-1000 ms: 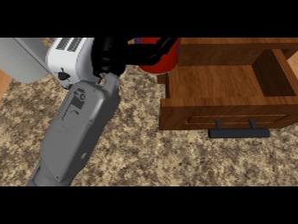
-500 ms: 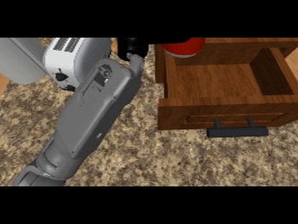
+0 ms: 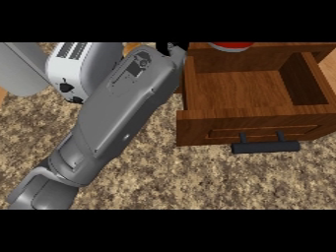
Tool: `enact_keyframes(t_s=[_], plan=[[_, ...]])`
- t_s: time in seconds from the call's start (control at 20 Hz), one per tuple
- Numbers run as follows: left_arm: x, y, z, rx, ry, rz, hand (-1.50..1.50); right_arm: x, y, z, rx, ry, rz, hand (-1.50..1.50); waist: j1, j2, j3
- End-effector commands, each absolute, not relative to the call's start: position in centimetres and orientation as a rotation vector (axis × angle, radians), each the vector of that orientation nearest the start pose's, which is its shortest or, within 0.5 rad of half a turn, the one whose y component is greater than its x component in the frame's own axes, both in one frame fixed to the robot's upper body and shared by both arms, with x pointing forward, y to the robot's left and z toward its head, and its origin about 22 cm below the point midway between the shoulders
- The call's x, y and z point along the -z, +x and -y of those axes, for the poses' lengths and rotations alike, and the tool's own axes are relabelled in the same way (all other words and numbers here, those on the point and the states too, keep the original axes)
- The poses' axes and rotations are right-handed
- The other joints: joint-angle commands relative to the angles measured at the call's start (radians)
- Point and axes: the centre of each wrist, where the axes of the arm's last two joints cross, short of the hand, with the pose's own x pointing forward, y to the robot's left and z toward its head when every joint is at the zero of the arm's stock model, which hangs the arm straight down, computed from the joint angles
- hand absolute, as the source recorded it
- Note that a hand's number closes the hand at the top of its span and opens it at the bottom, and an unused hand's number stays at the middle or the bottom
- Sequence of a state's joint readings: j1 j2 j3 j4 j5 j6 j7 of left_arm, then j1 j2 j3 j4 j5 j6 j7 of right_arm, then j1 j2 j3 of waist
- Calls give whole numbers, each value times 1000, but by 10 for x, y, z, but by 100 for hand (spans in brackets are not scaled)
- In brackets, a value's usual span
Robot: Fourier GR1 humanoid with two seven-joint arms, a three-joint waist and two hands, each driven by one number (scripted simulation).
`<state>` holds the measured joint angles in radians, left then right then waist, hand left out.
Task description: Pick up the can, place it into the drawer and close the drawer
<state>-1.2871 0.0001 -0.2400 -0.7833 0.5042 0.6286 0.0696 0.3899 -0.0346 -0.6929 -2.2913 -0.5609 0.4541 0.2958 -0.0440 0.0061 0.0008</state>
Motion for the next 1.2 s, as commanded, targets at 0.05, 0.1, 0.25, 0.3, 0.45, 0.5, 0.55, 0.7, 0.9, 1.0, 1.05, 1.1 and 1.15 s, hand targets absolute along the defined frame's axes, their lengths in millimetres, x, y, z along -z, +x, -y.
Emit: enact_keyframes(t_s=[0.05,0.1,0.25,0.3,0.45,0.5,0.55,0.7,0.9,1.0,1.05,1.1,1.15], plan=[[-215,417,0,-51,-167,1692,150,-128,81,364,123,-150,1810,-150,6,0,0],[-209,413,7,-57,-161,1702,150,-124,78,363,119,-132,1783,-150,-20,4,1],[-214,416,12,-50,-156,1689,150,-125,78,362,110,-130,1793,-150,-28,6,1],[-200,417,9,-37,-129,1689,150,-120,89,360,107,-124,1804,-150,-22,7,1],[-210,412,20,-40,-101,1673,150,-118,92,364,120,-115,1804,-150,-20,4,1],[-203,415,16,-51,-102,1679,150,-132,90,356,100,-121,1819,-150,-20,5,0],[-209,414,19,-55,-122,1670,150,-127,95,363,103,-87,1811,-150,-33,8,1],[-183,420,9,-42,-86,1655,150,-129,77,353,97,-115,1805,-150,-35,8,1],[-180,416,17,2,-41,1659,150,-129,82,361,94,-102,1801,-150,-36,7,1],[-166,410,17,-34,2,1651,-150,-118,90,356,104,-106,1793,-150,-52,12,2],[-173,419,13,-25,1,1642,-150,-132,90,365,99,-107,1811,-150,-43,12,1],[-182,421,16,-46,26,1648,-150,-124,91,359,100,-85,1807,-150,-46,13,1],[-171,424,9,-32,36,1630,-150,-131,86,360,101,-116,1816,-150,-37,11,1]])
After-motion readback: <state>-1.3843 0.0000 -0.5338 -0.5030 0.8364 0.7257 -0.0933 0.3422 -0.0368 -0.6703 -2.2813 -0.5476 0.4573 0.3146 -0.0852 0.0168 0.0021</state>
